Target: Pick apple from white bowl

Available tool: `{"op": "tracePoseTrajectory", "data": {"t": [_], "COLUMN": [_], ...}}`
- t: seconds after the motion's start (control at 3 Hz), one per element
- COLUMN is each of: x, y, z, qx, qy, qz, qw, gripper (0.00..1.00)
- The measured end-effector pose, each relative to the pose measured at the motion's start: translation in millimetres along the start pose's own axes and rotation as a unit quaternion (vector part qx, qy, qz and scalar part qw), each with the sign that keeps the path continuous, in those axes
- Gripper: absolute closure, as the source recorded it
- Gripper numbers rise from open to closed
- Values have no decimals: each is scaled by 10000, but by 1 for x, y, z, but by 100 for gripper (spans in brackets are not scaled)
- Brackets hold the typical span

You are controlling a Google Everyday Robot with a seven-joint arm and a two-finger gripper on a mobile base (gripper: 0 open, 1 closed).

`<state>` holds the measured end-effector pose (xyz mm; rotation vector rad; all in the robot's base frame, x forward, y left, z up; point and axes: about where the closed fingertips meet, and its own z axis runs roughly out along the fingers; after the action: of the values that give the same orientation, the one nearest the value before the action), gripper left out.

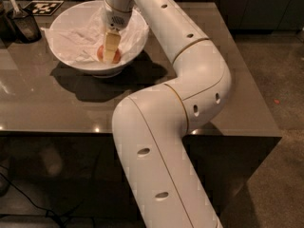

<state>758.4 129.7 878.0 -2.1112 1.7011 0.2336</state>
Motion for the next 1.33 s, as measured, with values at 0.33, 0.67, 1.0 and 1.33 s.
{"op": "tracePoseTrajectory", "data": {"t": [0.33, 0.67, 1.0, 1.33], "x": [2, 5, 5, 11], "y": [0, 0, 1, 2], "z": [5, 9, 10, 15], "qx": [-27, -67, -73, -114], "qy": [-33, -49, -52, -79], "qz": [-5, 9, 11, 35], "qw": [10000, 10000, 10000, 9999], "gripper": [27, 30, 31, 32]}}
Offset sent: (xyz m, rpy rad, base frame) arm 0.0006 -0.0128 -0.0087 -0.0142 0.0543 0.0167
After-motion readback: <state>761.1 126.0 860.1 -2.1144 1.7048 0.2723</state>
